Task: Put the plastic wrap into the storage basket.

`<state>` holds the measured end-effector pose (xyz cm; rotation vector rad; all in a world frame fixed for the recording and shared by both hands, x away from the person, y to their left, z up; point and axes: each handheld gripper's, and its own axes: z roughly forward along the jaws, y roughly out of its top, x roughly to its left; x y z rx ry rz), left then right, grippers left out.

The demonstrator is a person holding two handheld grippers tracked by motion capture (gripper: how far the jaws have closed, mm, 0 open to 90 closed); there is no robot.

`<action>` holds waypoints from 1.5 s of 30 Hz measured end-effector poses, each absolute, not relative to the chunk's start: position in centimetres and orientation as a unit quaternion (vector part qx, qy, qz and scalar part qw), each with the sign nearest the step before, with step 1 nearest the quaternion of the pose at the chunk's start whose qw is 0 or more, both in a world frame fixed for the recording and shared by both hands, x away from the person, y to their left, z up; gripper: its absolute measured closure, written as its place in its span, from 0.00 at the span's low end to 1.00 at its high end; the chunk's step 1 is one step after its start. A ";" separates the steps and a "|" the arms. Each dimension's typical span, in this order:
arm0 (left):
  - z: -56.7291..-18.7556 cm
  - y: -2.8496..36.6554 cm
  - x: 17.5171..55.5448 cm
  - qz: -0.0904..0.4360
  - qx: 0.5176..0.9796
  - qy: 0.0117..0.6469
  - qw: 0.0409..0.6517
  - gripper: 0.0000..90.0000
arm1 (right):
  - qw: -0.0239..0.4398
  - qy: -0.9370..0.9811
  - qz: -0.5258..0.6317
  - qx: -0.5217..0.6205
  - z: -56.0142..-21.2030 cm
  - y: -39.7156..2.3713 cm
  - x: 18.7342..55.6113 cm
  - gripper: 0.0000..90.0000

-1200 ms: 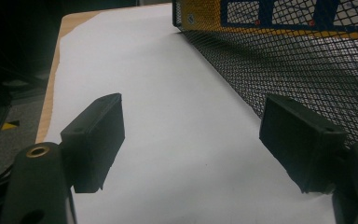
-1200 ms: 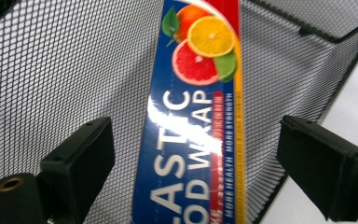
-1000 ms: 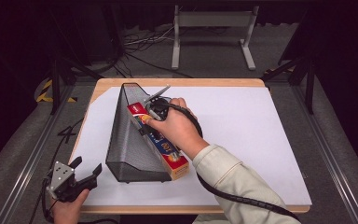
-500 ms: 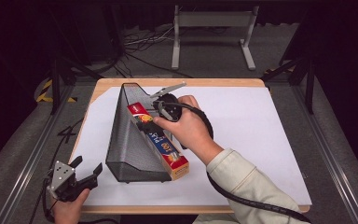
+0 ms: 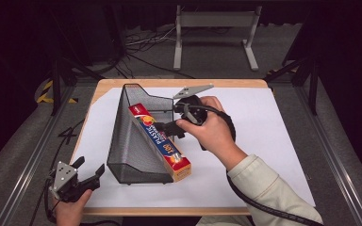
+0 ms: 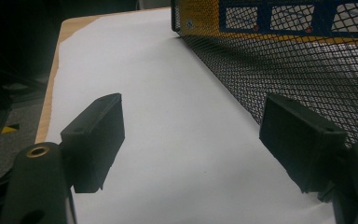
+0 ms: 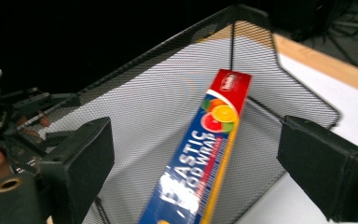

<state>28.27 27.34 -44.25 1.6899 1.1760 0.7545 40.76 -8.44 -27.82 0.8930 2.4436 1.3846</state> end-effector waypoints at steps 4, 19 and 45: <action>-44.3 27.3 28.3 0.307 0.686 0.477 0.456 0.26 | 0.092 0.826 0.470 0.297 -28.0 -10.7 40.4 0.12; -44.3 27.1 28.3 0.301 0.689 0.474 0.459 0.25 | 0.125 0.811 0.482 0.306 -27.9 -18.9 39.5 0.13; -44.3 27.2 28.1 0.301 0.690 0.471 0.461 0.25 | 0.183 0.787 0.471 0.355 -31.9 -30.0 39.0 0.12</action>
